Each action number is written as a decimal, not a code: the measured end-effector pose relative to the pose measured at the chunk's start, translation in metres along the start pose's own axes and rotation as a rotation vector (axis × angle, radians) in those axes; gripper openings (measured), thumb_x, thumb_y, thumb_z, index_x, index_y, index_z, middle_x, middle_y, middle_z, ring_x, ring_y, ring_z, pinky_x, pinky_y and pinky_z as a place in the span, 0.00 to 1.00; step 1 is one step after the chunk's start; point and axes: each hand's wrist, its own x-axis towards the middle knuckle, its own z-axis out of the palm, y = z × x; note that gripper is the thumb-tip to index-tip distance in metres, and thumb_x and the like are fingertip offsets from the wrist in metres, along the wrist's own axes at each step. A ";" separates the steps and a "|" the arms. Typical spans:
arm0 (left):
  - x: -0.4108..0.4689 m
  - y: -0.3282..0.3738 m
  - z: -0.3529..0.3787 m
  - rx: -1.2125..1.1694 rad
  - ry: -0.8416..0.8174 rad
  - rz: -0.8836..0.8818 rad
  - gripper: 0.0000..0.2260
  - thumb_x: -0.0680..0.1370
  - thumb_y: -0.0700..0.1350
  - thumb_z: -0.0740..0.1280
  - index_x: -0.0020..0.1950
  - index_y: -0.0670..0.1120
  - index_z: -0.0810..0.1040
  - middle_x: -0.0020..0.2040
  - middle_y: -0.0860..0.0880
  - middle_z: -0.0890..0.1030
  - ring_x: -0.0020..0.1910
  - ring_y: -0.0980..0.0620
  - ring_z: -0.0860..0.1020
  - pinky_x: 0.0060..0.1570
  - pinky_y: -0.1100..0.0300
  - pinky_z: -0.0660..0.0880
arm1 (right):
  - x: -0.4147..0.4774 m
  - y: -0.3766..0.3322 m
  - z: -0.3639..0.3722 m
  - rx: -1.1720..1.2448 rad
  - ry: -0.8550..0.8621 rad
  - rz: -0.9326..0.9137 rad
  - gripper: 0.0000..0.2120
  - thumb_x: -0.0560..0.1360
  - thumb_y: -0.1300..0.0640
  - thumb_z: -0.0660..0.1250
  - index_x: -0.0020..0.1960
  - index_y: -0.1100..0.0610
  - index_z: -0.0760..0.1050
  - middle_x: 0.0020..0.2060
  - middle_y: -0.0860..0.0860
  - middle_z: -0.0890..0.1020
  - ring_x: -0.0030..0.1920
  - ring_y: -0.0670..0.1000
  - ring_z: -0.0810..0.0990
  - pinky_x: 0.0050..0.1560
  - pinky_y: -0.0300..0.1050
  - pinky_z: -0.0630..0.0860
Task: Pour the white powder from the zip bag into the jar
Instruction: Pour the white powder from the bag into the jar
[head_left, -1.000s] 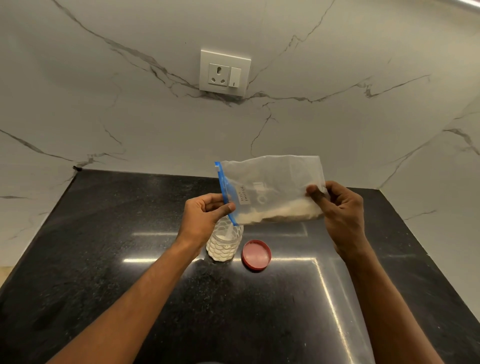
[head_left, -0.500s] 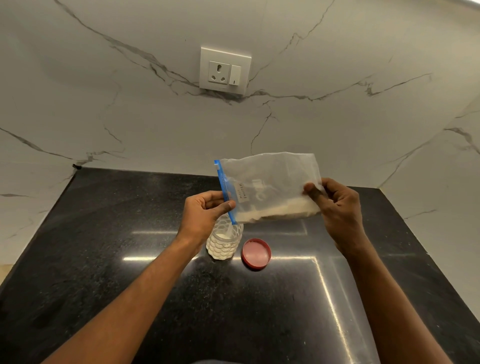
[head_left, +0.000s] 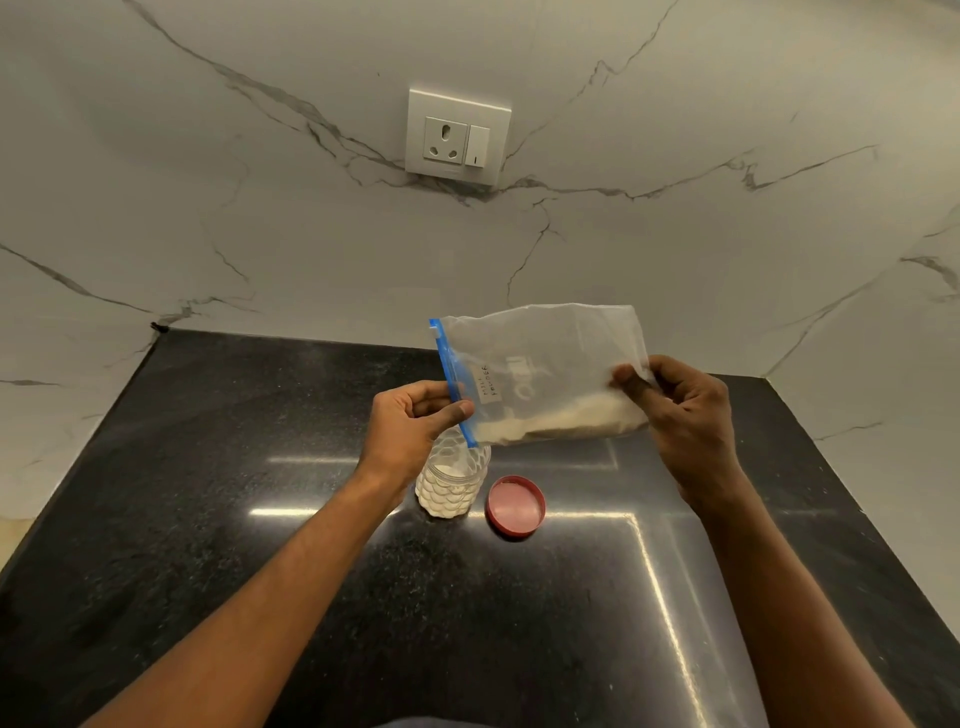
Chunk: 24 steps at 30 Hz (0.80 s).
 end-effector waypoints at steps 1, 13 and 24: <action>0.000 0.000 0.000 -0.001 0.002 0.001 0.12 0.76 0.36 0.77 0.59 0.40 0.85 0.53 0.45 0.89 0.52 0.50 0.89 0.50 0.58 0.86 | -0.001 -0.001 0.000 0.018 0.001 0.006 0.06 0.79 0.49 0.70 0.47 0.46 0.85 0.44 0.49 0.87 0.43 0.46 0.85 0.40 0.37 0.82; 0.005 0.000 0.005 0.013 0.009 0.000 0.10 0.76 0.37 0.76 0.56 0.44 0.85 0.50 0.48 0.89 0.50 0.51 0.89 0.45 0.63 0.84 | -0.017 -0.007 -0.001 0.092 0.005 0.032 0.05 0.77 0.50 0.71 0.48 0.45 0.87 0.46 0.51 0.88 0.45 0.50 0.87 0.41 0.42 0.84; 0.000 -0.001 0.003 -0.029 -0.003 -0.014 0.10 0.76 0.36 0.76 0.56 0.42 0.85 0.50 0.46 0.90 0.51 0.50 0.89 0.47 0.62 0.84 | -0.021 -0.013 0.000 0.087 0.003 0.022 0.05 0.77 0.48 0.72 0.49 0.45 0.87 0.46 0.51 0.88 0.44 0.50 0.87 0.41 0.41 0.84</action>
